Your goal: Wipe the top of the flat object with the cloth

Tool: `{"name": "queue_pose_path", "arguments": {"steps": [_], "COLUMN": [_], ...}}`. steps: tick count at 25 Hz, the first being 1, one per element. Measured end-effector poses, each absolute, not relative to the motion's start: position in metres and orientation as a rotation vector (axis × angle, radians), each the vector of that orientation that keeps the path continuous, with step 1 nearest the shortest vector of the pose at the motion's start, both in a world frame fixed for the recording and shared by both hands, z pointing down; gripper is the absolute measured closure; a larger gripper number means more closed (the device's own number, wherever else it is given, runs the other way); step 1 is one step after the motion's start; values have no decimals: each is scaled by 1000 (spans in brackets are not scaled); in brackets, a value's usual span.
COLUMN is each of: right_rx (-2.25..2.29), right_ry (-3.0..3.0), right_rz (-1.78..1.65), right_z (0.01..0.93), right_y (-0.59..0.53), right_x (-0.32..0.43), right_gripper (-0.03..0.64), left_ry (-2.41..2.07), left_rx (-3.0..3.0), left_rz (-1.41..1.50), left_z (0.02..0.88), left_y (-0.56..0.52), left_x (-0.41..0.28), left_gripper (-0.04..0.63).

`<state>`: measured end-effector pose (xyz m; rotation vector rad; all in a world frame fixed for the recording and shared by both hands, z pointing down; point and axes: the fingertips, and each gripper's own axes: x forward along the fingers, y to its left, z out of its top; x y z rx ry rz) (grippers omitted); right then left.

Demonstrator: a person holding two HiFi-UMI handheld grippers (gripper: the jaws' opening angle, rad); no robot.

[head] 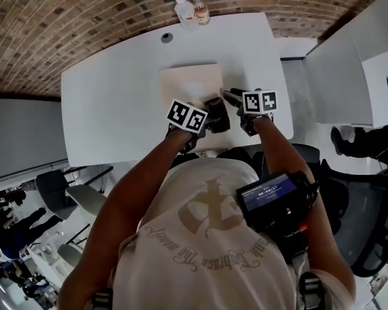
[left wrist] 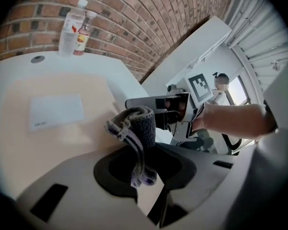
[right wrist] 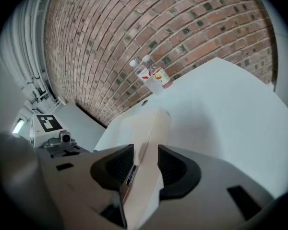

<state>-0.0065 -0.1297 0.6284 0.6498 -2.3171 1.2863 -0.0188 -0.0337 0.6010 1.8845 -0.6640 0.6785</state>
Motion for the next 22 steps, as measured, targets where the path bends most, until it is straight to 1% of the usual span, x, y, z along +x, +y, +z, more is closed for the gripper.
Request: {"name": "queue_pose_path", "arguments": {"steps": [7, 15, 22], "right_rx": [561, 491, 489], "right_ry": [-2278, -2233, -2239], "right_rz": [1246, 1235, 1219], "right_z": [642, 655, 654], "right_y": [-141, -134, -136], "right_x": [-28, -34, -35], "right_gripper": [411, 411, 411], "left_ry": [-653, -733, -830], "left_rx": [1881, 1808, 1735], "left_rz": [778, 743, 731], "left_z": [619, 622, 623], "left_y": [-36, -33, -21], "left_x": [-12, -18, -56], "left_gripper": [489, 489, 489]}}
